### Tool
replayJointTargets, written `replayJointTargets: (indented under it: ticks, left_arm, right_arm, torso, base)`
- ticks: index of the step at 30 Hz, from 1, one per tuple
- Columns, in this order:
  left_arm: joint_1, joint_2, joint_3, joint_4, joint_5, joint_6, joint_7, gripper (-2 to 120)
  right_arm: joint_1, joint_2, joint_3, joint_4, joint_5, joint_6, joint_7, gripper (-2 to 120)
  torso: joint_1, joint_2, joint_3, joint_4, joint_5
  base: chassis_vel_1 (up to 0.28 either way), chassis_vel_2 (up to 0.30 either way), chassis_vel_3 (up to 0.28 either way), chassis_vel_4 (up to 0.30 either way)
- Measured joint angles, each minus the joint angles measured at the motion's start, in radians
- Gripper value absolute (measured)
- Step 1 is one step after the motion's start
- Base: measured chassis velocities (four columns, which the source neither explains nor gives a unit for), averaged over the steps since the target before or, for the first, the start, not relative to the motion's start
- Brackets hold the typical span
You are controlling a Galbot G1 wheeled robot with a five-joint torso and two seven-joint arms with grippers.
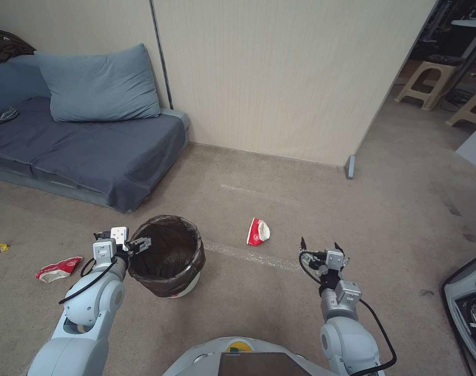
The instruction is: Pick up the trash bin, then pick up the garbage from the floor and place it into the trash bin.
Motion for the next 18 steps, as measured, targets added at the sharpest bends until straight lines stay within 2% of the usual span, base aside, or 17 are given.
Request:
replayJointTargets:
  ticks: [18]
  left_arm:
    - [-0.013,-0.007,-0.007,0.095,-0.013,0.000,0.017,100]
  right_arm:
    - [0.001,0.003,-0.002,-0.010,-0.005,0.001,0.001,100]
  torso:
    - [0.000,0.000,0.000,0.0000,-0.0001]
  base:
    - [0.000,0.000,0.000,0.000]
